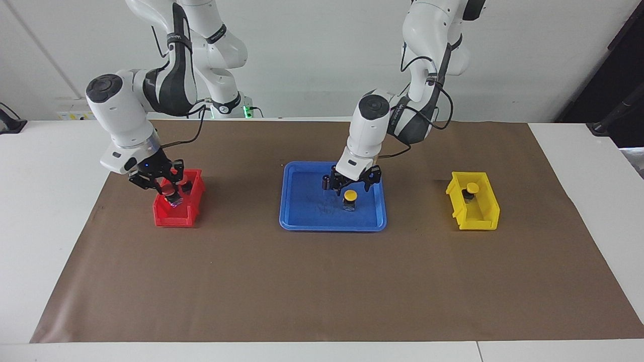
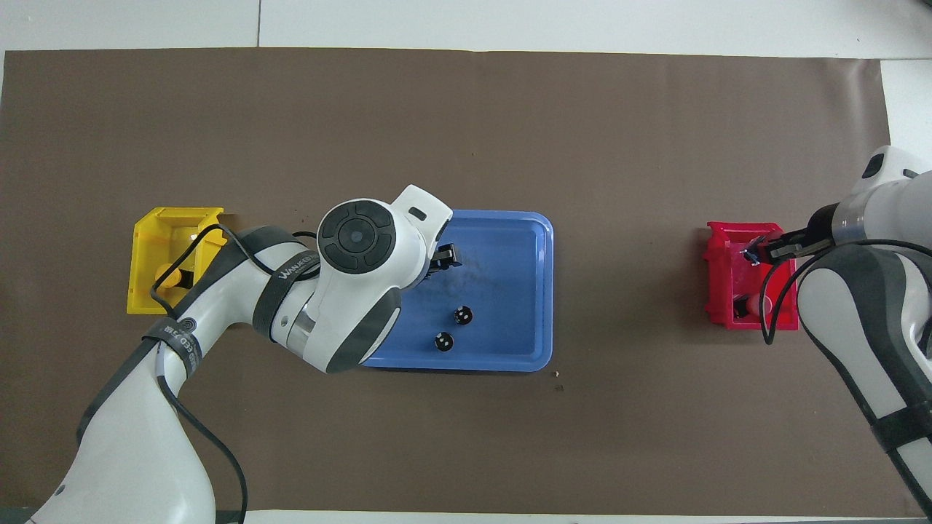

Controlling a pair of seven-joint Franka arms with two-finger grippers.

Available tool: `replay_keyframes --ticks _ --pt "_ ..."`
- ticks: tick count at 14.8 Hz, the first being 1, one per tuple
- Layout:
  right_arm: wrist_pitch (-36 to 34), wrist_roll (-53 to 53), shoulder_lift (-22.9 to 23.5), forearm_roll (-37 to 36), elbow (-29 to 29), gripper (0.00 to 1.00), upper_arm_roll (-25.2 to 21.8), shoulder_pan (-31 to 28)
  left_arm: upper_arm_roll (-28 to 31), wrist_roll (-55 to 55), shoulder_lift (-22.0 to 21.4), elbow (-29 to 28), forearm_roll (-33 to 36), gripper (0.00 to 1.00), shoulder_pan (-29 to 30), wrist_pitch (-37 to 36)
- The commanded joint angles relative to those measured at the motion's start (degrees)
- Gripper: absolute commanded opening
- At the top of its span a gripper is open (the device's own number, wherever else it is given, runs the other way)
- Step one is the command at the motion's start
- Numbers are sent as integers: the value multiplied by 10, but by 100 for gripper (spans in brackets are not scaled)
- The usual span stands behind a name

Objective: Sort red and yellow buttons by color

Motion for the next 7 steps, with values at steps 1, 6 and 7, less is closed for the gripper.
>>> replay_keyframes --ticks 1,6,7 --pt "52 -13 -34 5 -66 19 9 -12 11 -23 17 19 4 20 -14 1" --pt "99 -9 -10 5 -80 19 9 -11 11 -35 17 19 11 2 -14 0" --pt "115 -10 -9 5 -85 19 9 -10 13 -36 17 21 11 2 -14 -4"
